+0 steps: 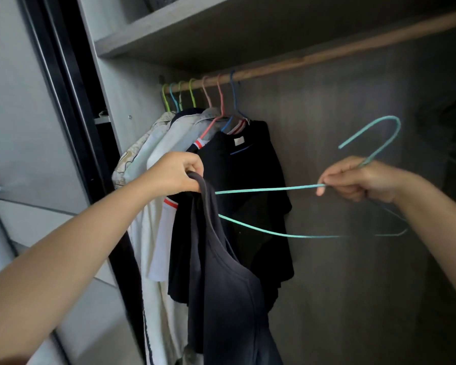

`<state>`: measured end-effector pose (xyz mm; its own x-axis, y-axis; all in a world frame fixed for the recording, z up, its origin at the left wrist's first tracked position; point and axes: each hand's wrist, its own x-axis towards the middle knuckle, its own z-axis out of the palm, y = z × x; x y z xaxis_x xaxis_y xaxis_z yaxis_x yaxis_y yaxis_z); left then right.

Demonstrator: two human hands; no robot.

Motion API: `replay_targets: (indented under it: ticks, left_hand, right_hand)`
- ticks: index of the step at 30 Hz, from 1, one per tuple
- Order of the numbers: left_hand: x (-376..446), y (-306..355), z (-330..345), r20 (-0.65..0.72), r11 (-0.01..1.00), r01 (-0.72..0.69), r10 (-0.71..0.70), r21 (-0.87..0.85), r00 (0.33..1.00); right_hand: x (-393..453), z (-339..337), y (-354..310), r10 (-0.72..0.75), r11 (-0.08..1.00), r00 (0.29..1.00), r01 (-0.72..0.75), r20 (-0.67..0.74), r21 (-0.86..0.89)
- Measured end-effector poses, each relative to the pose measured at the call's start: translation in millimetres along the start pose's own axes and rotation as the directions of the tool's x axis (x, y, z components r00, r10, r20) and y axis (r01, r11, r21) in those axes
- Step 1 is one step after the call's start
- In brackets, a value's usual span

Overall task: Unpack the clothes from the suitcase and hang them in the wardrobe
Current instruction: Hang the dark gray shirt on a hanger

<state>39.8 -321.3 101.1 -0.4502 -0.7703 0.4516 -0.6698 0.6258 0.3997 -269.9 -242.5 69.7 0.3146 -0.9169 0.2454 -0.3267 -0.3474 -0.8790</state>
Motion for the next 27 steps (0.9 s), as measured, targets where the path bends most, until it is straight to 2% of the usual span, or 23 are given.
replay_targets:
  ticks: [5, 7, 10, 14, 16, 18, 21, 23, 24, 25, 27]
  left_hand:
    - [-5, 23, 11, 0.192, 0.99, -0.122, 0.133, -0.067, 0.972]
    - [-3, 30, 20, 0.25, 0.979, -0.171, 0.194, -0.111, 0.948]
    - [0, 45, 34, 0.303, 0.969, -0.233, 0.249, -0.087, 0.92]
    - [0, 48, 39, 0.228, 0.946, -0.311, 0.284, 0.094, 0.931]
    - [-1, 46, 37, 0.2, 0.883, -0.321, 0.265, 0.342, 0.943]
    - [-4, 43, 39, 0.126, 0.814, -0.228, 0.19, 0.534, 0.974]
    - [-10, 40, 46, 0.054, 0.754, -0.125, 0.118, 0.645, 0.992]
    - [-12, 39, 47, 0.057, 0.724, -0.137, 0.134, 0.676, 0.989]
    - [-13, 40, 45, 0.05, 0.724, -0.134, 0.136, 0.677, 0.989]
    - [-12, 40, 42, 0.031, 0.725, -0.121, 0.137, 0.678, 0.99]
    - [-8, 40, 33, -0.034, 0.742, -0.068, 0.121, 0.667, 0.992]
  right_hand:
    - [13, 10, -1, -0.034, 0.999, 0.998, 0.034, 0.055, 0.002]
    - [20, 27, -2, -0.047, 0.998, 0.999, 0.047, -0.006, 0.044]
    - [33, 54, 4, -0.08, 0.986, 0.985, 0.101, -0.153, 0.135]
    - [39, 65, 12, -0.004, 0.939, 0.946, 0.115, -0.324, 0.324]
    - [38, 67, 14, 0.0, 0.916, 0.933, 0.144, -0.359, 0.375]
    - [38, 67, 14, -0.012, 0.909, 0.926, 0.167, -0.377, 0.381]
    - [39, 64, 13, -0.006, 0.905, 0.917, 0.175, -0.399, 0.388]
    - [40, 61, 12, -0.043, 0.922, 0.888, 0.211, -0.459, 0.324]
    - [40, 60, 12, -0.099, 0.951, 0.851, 0.234, -0.516, 0.203]
    - [39, 59, 12, -0.169, 0.969, 0.797, 0.243, -0.58, 0.051]
    - [33, 62, 14, -0.32, 0.947, 0.641, 0.245, -0.698, -0.209]
